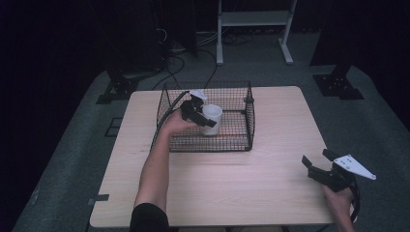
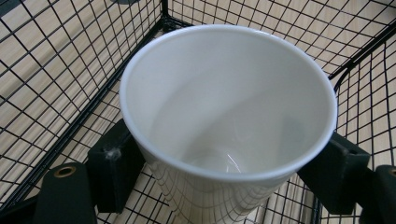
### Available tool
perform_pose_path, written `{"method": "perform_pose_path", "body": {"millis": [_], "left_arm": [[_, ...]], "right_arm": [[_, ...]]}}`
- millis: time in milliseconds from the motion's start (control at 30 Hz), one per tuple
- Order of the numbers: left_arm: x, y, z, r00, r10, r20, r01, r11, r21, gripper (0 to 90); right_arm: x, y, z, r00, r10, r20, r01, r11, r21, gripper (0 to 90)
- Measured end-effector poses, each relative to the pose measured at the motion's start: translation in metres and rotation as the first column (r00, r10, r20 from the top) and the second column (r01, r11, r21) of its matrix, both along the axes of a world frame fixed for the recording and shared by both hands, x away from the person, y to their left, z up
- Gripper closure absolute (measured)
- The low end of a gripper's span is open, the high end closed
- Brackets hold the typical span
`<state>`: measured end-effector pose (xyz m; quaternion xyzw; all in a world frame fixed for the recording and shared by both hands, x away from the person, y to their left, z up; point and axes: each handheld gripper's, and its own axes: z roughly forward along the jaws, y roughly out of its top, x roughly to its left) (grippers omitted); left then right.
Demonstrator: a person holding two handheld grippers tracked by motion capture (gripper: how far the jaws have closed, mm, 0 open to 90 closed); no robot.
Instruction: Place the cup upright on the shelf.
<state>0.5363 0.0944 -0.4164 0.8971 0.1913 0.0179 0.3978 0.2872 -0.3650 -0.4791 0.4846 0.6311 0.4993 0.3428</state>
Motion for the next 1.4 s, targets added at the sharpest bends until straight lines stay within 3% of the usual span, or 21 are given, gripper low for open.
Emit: {"method": "perform_pose_path", "body": {"millis": [900, 1133, 1400], "left_arm": [[-0.007, 0.003, 0.001, 0.9991, 0.001, 0.041, -0.003, 0.9986, 0.053, 20.5], [-0.005, 0.005, 0.002, 0.9993, 0.026, 0.026, -0.027, 0.9986, 0.046, 14.3], [-0.008, 0.004, 0.010, 0.9974, 0.044, 0.057, -0.045, 0.9988, 0.017, 9.2]], "right_arm": [[0.000, 0.000, 0.000, 1.0000, 0.002, 0.002, -0.002, 1.000, 0.000, 13.0], [0.000, 0.000, 0.000, 1.0000, 0.003, 0.003, -0.003, 1.000, 0.000, 13.0], [0.000, 0.000, 0.000, 1.0000, 0.004, 0.004, -0.004, 1.000, -0.001, 13.0]]}}
